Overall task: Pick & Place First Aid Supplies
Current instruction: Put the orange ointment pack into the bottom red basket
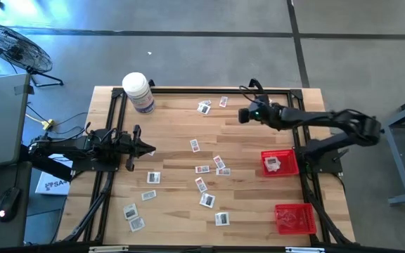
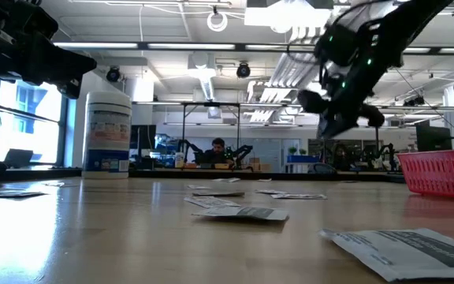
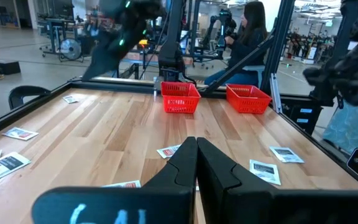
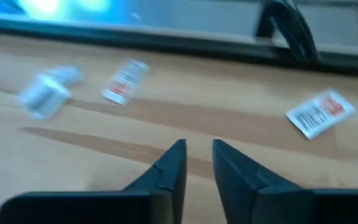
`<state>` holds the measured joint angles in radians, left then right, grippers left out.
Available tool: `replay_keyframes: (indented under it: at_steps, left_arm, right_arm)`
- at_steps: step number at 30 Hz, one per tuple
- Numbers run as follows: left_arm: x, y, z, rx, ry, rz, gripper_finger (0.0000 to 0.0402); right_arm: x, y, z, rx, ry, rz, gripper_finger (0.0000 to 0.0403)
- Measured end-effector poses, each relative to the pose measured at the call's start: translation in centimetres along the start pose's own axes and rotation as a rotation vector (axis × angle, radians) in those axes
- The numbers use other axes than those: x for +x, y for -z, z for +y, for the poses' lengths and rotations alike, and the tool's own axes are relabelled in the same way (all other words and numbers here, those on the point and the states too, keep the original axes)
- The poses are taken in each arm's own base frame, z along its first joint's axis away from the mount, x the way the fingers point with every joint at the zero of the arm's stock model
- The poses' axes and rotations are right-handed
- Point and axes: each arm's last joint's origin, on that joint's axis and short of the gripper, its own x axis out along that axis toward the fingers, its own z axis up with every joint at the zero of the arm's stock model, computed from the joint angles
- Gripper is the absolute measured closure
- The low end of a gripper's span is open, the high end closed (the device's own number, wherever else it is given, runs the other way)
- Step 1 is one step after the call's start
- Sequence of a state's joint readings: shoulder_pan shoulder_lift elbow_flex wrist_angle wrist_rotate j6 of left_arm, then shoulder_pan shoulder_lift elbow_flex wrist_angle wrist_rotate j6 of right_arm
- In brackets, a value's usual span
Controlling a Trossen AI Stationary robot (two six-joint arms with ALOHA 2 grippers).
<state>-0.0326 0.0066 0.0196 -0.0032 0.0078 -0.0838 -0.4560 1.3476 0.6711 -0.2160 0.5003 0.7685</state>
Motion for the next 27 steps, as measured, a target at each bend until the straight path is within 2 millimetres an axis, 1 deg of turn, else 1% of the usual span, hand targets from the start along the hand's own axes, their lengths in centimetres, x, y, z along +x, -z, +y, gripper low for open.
replay_keyframes:
  at_steps: [4,6,9,11,15,21,24,27]
  left_arm:
    - [0.0,0.0,0.0,0.000,0.000,0.000,0.0401]
    - [0.0,0.0,0.0,0.000,0.000,0.000,0.0401]
    - [0.0,0.0,0.0,0.000,0.000,0.000,0.0401]
    - [0.0,0.0,0.0,0.000,0.000,0.000,0.0401]
    - [0.0,0.0,0.0,0.000,0.000,0.000,0.0401]
    - [0.0,0.0,0.0,0.000,0.000,0.000,0.0401]
    - [0.0,0.0,0.0,0.000,0.000,0.000,0.0401]
    - [0.0,0.0,0.0,0.000,0.000,0.000,0.0401]
  right_arm:
    - [2.4,0.9,-0.2,0.022,0.079,0.038,0.0384]
    - [3.4,1.1,-0.4,0.047,0.108,0.048,0.0397]
    - [4.7,0.8,-1.4,0.127,0.159,0.055,0.0389]
    - [5.4,0.2,-2.1,0.143,0.163,0.057,0.0380]
    - [5.8,-0.3,-2.9,0.187,0.177,0.064,0.0366]
    - [5.8,-0.2,-2.7,0.191,0.166,0.058,0.0356]
    - [5.7,-0.3,-2.7,0.200,0.214,0.004,0.0356]
    - [6.0,-0.8,-3.3,0.218,0.252,-0.035,0.0363]
